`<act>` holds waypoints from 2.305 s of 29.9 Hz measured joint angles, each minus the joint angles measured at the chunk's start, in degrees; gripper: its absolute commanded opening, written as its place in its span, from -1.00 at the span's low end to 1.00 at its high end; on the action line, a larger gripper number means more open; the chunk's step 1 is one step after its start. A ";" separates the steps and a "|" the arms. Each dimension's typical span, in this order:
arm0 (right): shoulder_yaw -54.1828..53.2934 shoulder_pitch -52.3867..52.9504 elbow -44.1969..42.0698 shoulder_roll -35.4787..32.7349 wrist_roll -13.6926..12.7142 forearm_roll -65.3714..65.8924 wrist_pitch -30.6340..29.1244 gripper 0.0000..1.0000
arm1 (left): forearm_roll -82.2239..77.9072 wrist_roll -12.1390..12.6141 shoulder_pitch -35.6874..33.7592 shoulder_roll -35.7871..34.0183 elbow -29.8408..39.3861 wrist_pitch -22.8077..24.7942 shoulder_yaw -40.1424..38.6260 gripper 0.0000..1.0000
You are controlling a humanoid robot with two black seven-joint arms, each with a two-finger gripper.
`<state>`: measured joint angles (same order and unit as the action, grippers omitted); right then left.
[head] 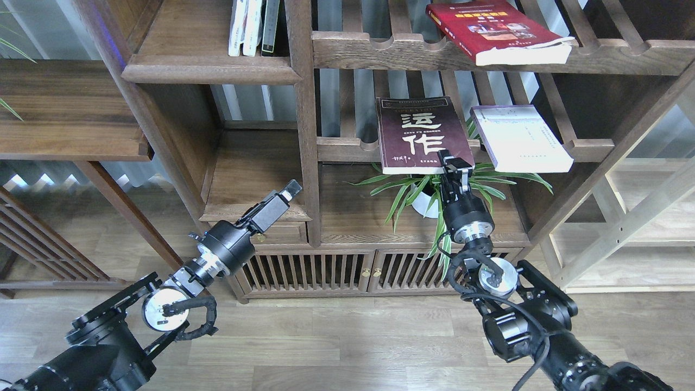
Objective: Organize books on shelf
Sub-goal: 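Tilt the dark red book outward with the right gripper, then grasp the dark red book with the left gripper and pull it out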
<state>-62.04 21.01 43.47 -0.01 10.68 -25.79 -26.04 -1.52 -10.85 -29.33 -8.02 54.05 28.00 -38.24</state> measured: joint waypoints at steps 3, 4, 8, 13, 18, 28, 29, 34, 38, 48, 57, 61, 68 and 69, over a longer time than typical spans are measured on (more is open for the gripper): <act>3.15 -1.49 0.42 0.02 -0.08 -0.65 -1.69 -0.98 | 1.60 0.00 -0.38 0.07 -1.39 0.00 -0.38 0.98; 3.84 -1.81 0.56 0.02 -0.06 -0.75 -1.81 -0.98 | 2.05 0.00 -0.47 0.09 -1.79 0.00 -0.41 0.98; 7.11 -3.88 2.89 0.01 0.08 -0.84 -1.97 -0.98 | 3.66 0.02 -0.72 0.30 -3.99 0.00 -0.53 0.98; 9.19 -6.58 7.10 0.01 0.45 -0.89 -1.98 -1.00 | 5.12 0.04 -0.96 0.29 -5.89 0.00 -0.85 0.98; 11.18 -10.31 13.51 0.00 0.52 -0.95 -1.98 -1.00 | 6.47 0.04 -0.95 0.24 -7.74 0.00 -0.85 0.98; 10.22 -14.86 19.04 0.01 0.54 -0.94 -1.97 -1.00 | 6.80 0.04 -1.20 0.84 -9.82 0.00 -0.79 0.98; 9.79 -15.04 19.47 0.02 0.51 -0.93 -1.97 -1.00 | 6.79 0.04 -1.22 0.98 -10.09 0.00 -0.79 0.98; 7.73 -16.37 23.20 0.02 0.58 -0.95 -1.97 -1.00 | 7.27 0.04 -1.53 2.52 -11.32 0.00 -0.79 0.98; 7.05 -17.99 25.96 -0.05 0.59 -1.00 -1.97 -1.00 | 11.94 0.04 -1.72 5.55 -12.47 0.00 -0.74 0.98; 8.83 -23.09 29.93 -4.66 0.47 -1.01 -1.96 -1.00 | 15.56 0.14 -2.29 7.54 -12.88 0.00 0.18 0.98; 12.61 -24.18 31.16 -7.25 0.39 -0.64 -1.96 -1.00 | 15.89 0.14 -3.51 7.97 -12.92 0.00 0.30 0.96; 15.80 -24.85 31.37 -7.55 0.36 0.24 -1.96 -1.00 | 15.95 0.70 -3.36 8.02 -12.33 0.00 0.35 0.95; 17.26 -25.63 31.37 -6.80 0.38 1.66 -1.96 -1.00 | 20.82 10.26 -0.46 8.03 -9.29 0.00 1.11 0.92; 17.28 -25.62 31.37 -6.80 0.39 1.66 -1.96 -1.00 | 22.14 12.65 0.29 8.03 -8.66 0.00 1.18 0.92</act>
<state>-44.76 -4.61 74.84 -6.81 11.06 -24.13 -28.00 20.62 1.80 -29.04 0.01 45.39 28.00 -37.06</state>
